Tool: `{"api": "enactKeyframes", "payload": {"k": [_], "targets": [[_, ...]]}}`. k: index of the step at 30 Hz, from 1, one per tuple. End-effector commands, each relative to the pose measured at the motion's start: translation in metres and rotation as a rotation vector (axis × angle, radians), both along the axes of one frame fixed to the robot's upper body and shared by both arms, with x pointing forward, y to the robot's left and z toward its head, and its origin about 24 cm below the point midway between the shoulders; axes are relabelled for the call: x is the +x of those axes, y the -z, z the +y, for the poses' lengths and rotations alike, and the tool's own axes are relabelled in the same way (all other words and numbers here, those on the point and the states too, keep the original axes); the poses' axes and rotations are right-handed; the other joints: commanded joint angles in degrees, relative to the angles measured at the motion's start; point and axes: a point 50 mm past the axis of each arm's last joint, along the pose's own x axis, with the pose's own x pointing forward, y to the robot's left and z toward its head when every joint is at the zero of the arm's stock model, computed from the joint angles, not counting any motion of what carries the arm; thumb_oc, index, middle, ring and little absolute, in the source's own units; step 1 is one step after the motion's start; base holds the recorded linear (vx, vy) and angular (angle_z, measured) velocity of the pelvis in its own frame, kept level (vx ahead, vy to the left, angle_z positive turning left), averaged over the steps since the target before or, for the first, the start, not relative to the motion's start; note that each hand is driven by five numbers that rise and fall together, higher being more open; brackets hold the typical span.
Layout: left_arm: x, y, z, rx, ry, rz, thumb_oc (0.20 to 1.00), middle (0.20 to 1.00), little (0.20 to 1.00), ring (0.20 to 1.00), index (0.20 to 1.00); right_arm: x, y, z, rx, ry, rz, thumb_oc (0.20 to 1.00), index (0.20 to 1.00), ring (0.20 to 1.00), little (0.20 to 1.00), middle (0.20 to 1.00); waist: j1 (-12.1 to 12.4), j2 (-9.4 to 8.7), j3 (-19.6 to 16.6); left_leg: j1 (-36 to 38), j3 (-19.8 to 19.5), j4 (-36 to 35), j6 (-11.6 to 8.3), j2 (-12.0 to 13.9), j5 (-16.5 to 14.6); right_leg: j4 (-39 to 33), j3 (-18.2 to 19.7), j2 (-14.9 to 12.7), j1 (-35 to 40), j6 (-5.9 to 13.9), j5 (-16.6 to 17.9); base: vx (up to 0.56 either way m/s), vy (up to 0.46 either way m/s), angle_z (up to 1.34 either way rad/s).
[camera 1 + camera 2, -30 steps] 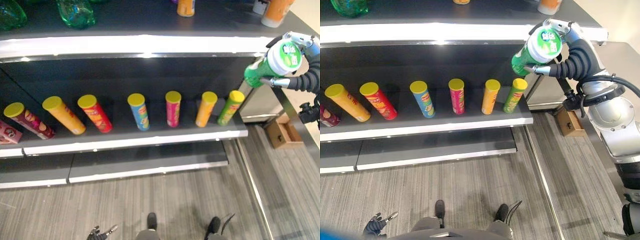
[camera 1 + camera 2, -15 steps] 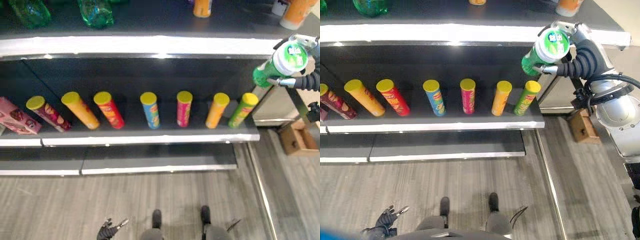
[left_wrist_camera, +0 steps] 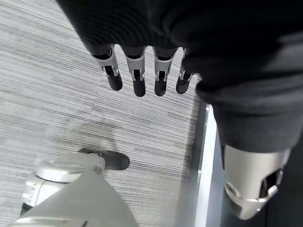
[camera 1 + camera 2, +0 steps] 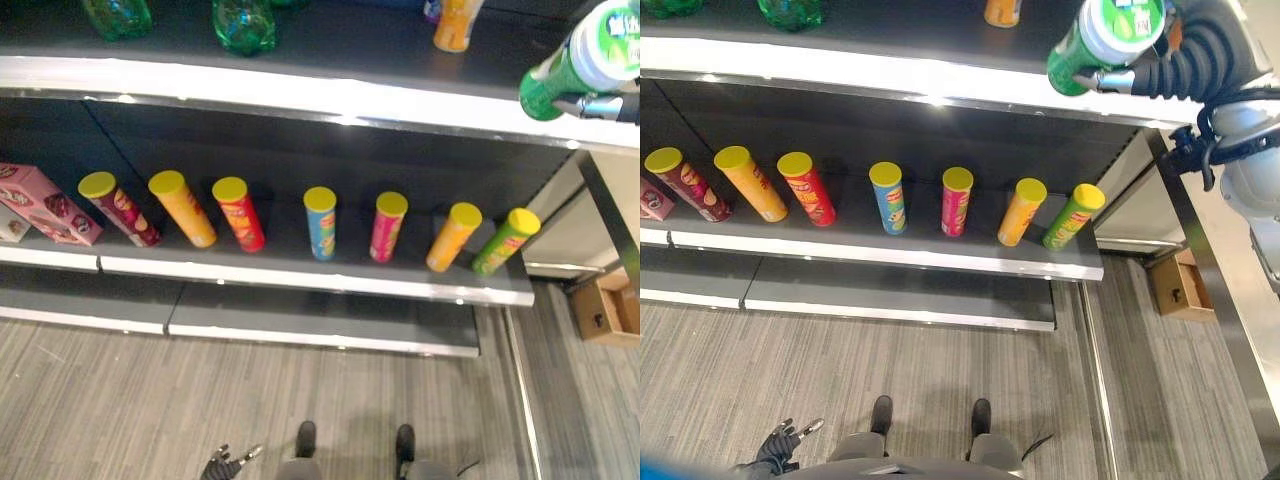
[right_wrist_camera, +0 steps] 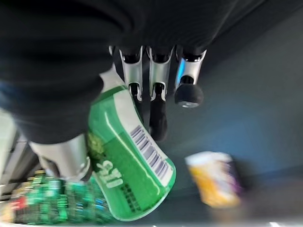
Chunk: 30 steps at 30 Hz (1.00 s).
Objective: Put the goods on the table back onto the shelves and tidy them up.
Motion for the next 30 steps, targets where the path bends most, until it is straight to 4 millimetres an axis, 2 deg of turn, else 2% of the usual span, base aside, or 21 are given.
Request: {"api": "enactKeyframes", "payload": {"k": [1,2,3,4,6,7,8,13,18,22,30], "targets": [[-0.007,-0.012,0.036,0.084,0.017,0.021,1.000,1.000,1.000,1.000,1.000,0.012,-0.008,0.005,0.036,-0.068,0.069,0.200,0.200,0.200,0.200,0.200,2.1,-2.01,-5.0,1.3,2.4,0.4,-2.36,0.6,-5.6,1.9,-2.0,-2.4,-1.4,3.95,-3.7,0.08,-0.117,0.18],[-0.006,-0.014,0.039,0.086,0.024,0.021,1.000,1.000,1.000,1.000,1.000,0.027,-0.012,0.005,0.048,-0.063,0.129,0.200,0.200,0.200,0.200,0.200,3.1,-2.08,-5.3,1.4,1.8,0.4,-2.65,0.8,-5.5,1.7,-3.0,-2.4,-0.4,3.71,-4.1,0.08,-0.117,0.23],[-0.006,-0.014,0.039,0.085,0.024,0.021,1.000,1.000,1.000,1.000,1.000,0.027,-0.012,0.006,0.046,-0.064,0.129,0.200,0.200,0.200,0.200,0.200,3.0,-2.01,-5.3,1.4,1.8,0.4,-2.65,0.8,-5.5,1.7,-3.0,-2.4,-0.4,3.71,-4.1,0.06,-0.106,0.31],[-0.008,-0.015,0.042,0.087,0.032,0.027,1.000,1.000,1.000,1.000,1.000,0.048,-0.015,-0.002,0.063,0.004,0.203,0.200,0.200,0.200,0.200,0.200,4.1,-2.12,-5.7,1.3,1.2,0.3,-2.94,0.8,-5.3,1.4,-4.1,-2.4,0.3,3.55,-4.3,0.03,-0.050,0.20],[-0.009,-0.015,0.042,0.084,0.034,0.031,1.000,1.000,1.000,1.000,1.000,0.055,-0.013,-0.005,0.075,0.019,0.233,0.200,0.200,0.200,0.200,0.200,4.5,-2.03,-5.8,1.3,0.9,0.3,-2.99,0.9,-5.3,1.4,-4.4,-2.3,0.5,3.50,-4.4,0.03,-0.059,0.17],[-0.009,-0.015,0.044,0.085,0.045,0.038,1.000,1.000,1.000,1.000,1.000,0.067,-0.010,-0.017,0.108,0.081,0.281,0.200,0.200,0.200,0.200,0.200,5.3,-2.25,-5.9,1.2,0.5,0.3,-3.12,0.8,-5.1,1.4,-4.9,-2.3,0.8,3.41,-4.6,0.02,-0.046,0.17],[-0.009,-0.015,0.043,0.081,0.043,0.037,1.000,1.000,1.000,1.000,1.000,0.068,-0.012,-0.016,0.104,0.079,0.280,0.200,0.200,0.200,0.200,0.200,5.1,-2.02,-5.9,1.2,0.5,0.3,-3.12,0.8,-5.1,1.4,-4.9,-2.3,0.9,3.41,-4.6,0.02,-0.033,0.14],[-0.010,-0.014,0.044,0.078,0.064,0.052,1.000,1.000,1.000,1.000,1.000,0.090,-0.005,-0.036,0.159,0.210,0.370,0.200,0.200,0.200,0.200,0.200,6.5,-1.94,-6.1,1.2,-0.5,0.3,-3.39,0.8,-4.9,1.3,-6.1,-2.2,1.5,3.24,-4.8,0.02,-0.025,0.18],[-0.005,-0.012,0.036,0.059,0.091,0.049,1.000,1.000,1.000,1.000,1.000,0.102,0.006,-0.055,0.230,0.303,0.434,0.200,0.200,0.200,0.200,0.200,6.9,-1.89,-6.2,1.1,-0.9,0.2,-3.43,0.8,-4.7,1.3,-6.7,-2.1,1.8,2.95,-5.1,0.01,-0.009,0.05],[-0.002,-0.012,0.035,0.054,0.087,0.039,1.000,1.000,1.000,1.000,1.000,0.104,0.010,-0.059,0.243,0.315,0.460,0.200,0.200,0.200,0.200,0.200,6.9,-1.95,-6.1,0.9,-1.1,0.2,-3.52,0.7,-4.7,1.2,-6.9,-1.9,1.9,2.81,-5.2,0.00,0.000,0.00],[-0.002,-0.011,0.034,0.049,0.091,0.041,1.000,1.000,1.000,1.000,1.000,0.100,0.005,-0.057,0.209,0.301,0.468,0.200,0.200,0.200,0.200,0.200,6.3,-2.47,-6.0,0.8,-0.9,0.2,-3.63,1.0,-4.7,1.2,-7.0,-1.9,1.7,2.77,-5.1,0.00,-0.001,0.02]]}}
